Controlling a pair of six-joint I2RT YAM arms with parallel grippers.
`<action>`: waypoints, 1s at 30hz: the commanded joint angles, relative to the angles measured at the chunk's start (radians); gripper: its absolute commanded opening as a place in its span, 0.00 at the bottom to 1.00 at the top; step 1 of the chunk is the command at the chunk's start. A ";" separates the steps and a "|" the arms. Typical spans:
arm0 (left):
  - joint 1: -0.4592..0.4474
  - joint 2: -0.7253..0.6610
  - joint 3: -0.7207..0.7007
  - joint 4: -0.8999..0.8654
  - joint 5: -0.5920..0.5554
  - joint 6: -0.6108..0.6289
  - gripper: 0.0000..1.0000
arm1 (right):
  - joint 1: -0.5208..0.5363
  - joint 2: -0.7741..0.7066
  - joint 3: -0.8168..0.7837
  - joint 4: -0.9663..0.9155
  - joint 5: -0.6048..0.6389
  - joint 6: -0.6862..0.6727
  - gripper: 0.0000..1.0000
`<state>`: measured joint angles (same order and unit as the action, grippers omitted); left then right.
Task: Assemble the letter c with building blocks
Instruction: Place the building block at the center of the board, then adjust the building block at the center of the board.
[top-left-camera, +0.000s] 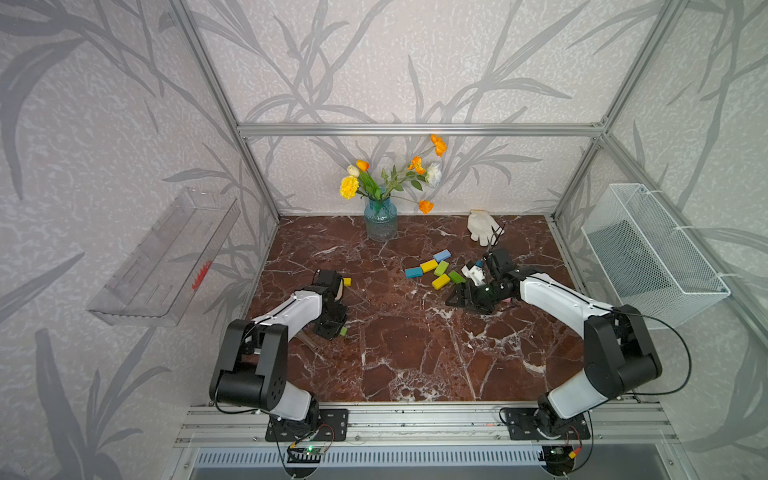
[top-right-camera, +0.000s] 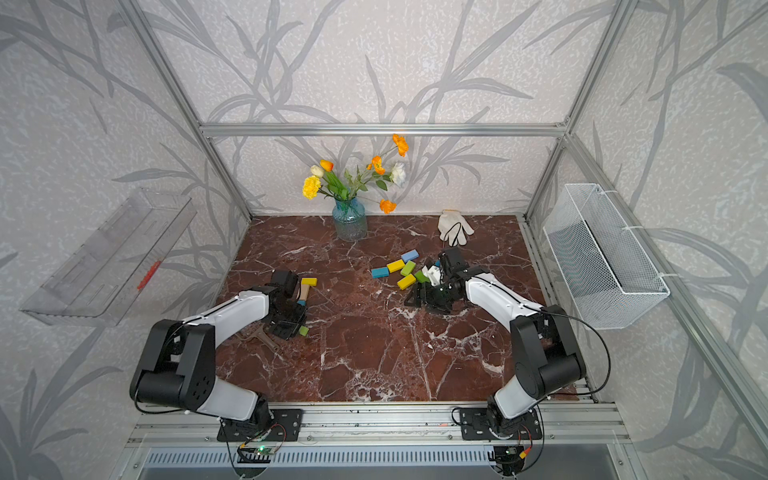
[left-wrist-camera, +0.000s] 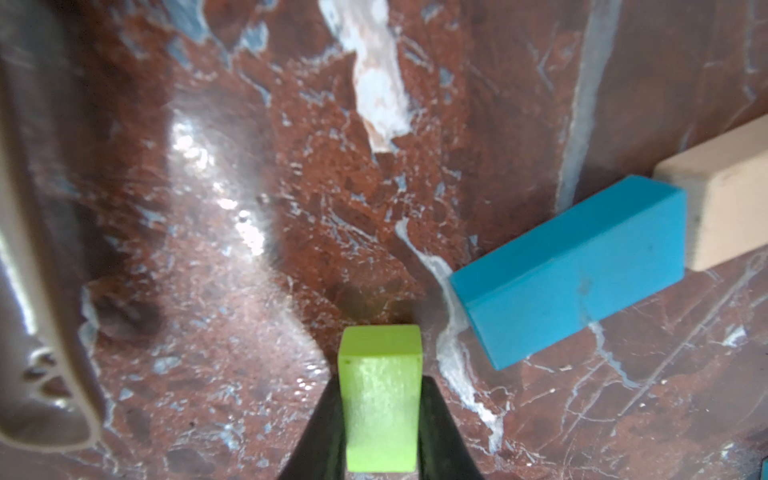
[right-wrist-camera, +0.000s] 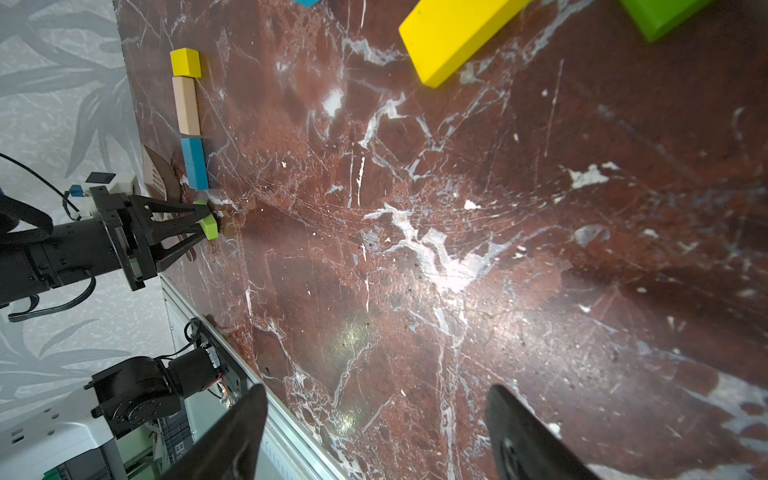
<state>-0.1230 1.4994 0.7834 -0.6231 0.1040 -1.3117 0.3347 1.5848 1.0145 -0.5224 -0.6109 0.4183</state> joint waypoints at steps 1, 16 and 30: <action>0.006 0.001 0.019 -0.008 -0.003 0.002 0.27 | 0.000 0.009 0.025 -0.014 -0.006 -0.008 0.82; 0.005 -0.164 0.015 -0.108 -0.024 0.003 0.40 | 0.001 -0.005 -0.004 -0.007 -0.006 -0.004 0.82; 0.014 -0.208 -0.020 -0.226 0.020 0.077 0.12 | 0.001 -0.016 -0.018 0.001 -0.016 -0.006 0.82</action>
<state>-0.1162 1.2610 0.7830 -0.8097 0.1070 -1.2697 0.3347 1.5848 1.0058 -0.5205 -0.6121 0.4191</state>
